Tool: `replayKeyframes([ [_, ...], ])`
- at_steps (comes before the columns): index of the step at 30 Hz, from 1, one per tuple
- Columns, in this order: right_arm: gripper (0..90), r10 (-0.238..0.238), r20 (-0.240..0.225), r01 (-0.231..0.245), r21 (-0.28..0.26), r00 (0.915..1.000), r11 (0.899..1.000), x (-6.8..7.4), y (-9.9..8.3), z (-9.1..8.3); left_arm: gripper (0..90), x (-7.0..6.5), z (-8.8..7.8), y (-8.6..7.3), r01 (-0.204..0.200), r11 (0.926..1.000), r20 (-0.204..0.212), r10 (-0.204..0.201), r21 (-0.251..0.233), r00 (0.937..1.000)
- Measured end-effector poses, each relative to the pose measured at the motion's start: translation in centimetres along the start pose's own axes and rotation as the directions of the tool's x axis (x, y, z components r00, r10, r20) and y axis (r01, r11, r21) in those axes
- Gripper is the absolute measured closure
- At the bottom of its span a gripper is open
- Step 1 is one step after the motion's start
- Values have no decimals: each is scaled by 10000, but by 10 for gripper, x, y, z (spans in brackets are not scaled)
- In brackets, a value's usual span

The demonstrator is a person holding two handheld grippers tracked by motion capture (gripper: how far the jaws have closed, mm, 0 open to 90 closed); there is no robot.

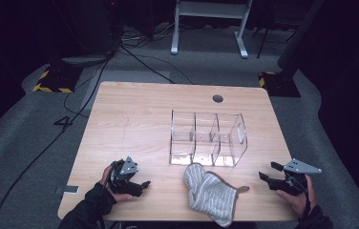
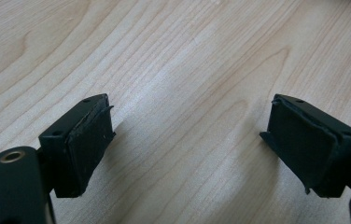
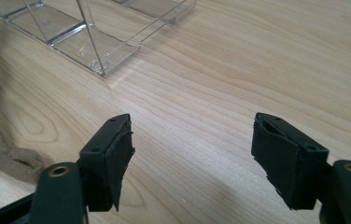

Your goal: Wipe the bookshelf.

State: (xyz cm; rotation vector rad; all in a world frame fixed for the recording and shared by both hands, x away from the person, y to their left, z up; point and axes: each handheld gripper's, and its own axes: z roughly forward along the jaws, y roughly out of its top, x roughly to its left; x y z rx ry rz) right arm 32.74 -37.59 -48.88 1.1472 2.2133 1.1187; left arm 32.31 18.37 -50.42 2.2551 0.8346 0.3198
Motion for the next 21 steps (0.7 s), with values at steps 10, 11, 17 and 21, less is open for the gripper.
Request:
replayKeyframes([
  [10,247,32,369,-59,745,9993,9972,-1,-10,12,149,1,0,0,-68,10000,47,68,12,10000],
  [11,239,21,347,-51,866,9994,9962,-1,-9,13,149,1,0,0,-89,10000,66,90,-8,9999],
  [17,233,193,454,-233,891,9988,9958,-2,-9,14,148,2,0,0,-141,9999,118,141,-6,9998],
  [21,232,198,460,-238,890,9987,9957,-2,-9,14,149,3,0,0,-185,9998,205,184,25,9996],
])
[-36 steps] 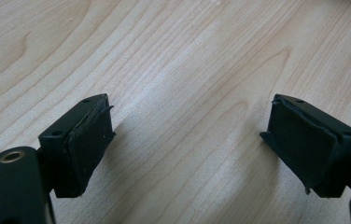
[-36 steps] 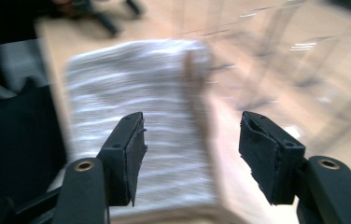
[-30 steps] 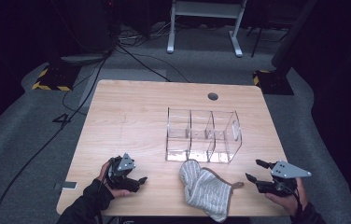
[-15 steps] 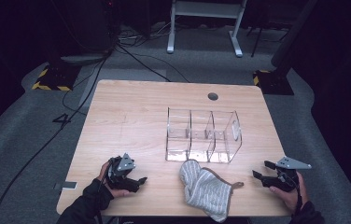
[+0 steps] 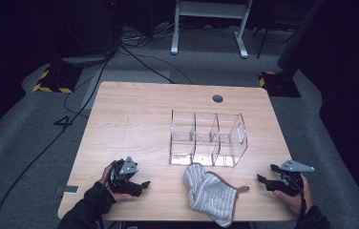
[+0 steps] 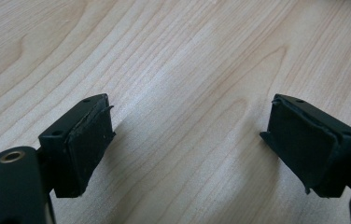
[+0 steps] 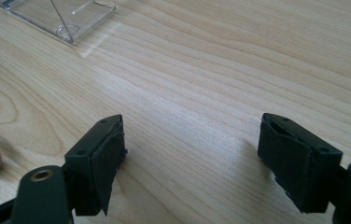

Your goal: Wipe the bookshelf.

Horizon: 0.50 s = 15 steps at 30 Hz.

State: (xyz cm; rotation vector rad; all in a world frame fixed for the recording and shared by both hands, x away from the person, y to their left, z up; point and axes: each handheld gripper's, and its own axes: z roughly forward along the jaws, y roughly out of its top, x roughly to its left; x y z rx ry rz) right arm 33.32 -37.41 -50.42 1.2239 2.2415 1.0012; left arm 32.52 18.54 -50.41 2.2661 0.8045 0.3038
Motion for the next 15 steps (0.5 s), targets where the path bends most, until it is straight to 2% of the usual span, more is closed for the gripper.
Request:
replayKeyframes([
  [15,227,-15,8,15,16,10000,10000,0,0,0,147,2,1,1,-88,10000,30,88,-4,10000],
])
